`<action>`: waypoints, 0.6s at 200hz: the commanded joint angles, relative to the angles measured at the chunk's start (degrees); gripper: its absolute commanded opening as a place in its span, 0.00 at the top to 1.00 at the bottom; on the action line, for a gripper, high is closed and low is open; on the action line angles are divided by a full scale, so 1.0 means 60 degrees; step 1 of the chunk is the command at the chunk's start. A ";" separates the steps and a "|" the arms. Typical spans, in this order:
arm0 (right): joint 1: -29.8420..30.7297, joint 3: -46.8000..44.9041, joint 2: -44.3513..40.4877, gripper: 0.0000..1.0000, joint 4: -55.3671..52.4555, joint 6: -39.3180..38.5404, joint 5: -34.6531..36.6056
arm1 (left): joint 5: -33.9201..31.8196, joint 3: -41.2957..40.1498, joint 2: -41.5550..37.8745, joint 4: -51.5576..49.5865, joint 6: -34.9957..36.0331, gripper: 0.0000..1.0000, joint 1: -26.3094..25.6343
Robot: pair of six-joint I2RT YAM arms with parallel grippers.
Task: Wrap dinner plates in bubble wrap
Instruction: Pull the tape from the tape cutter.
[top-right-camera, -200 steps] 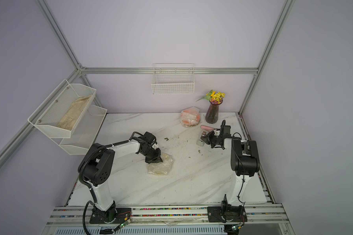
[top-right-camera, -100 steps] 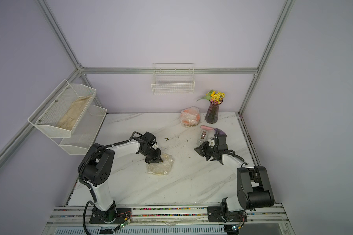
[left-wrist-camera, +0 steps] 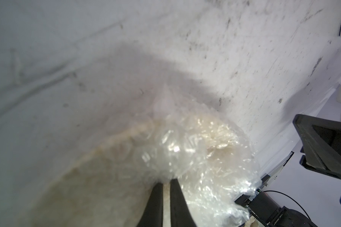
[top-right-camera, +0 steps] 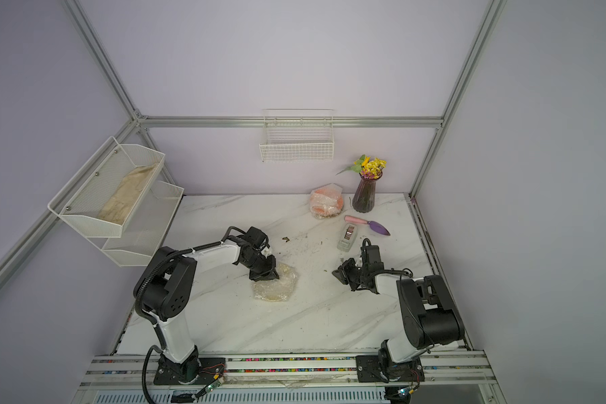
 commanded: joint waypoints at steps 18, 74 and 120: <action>0.0527 -0.0930 0.0320 0.87 0.0610 0.0567 -0.1060 | -0.1185 -0.0407 0.0384 -0.1033 0.0022 0.89 0.0000; -0.0004 -0.0381 -0.2141 0.71 -0.1985 -0.0369 -0.0882 | -0.1158 -0.0309 0.0455 -0.1017 0.0025 0.89 -0.0007; -0.2047 0.1480 -0.0152 0.59 -0.1635 -0.2943 -0.1455 | -0.1144 -0.0289 0.0484 -0.1019 0.0082 0.89 -0.0012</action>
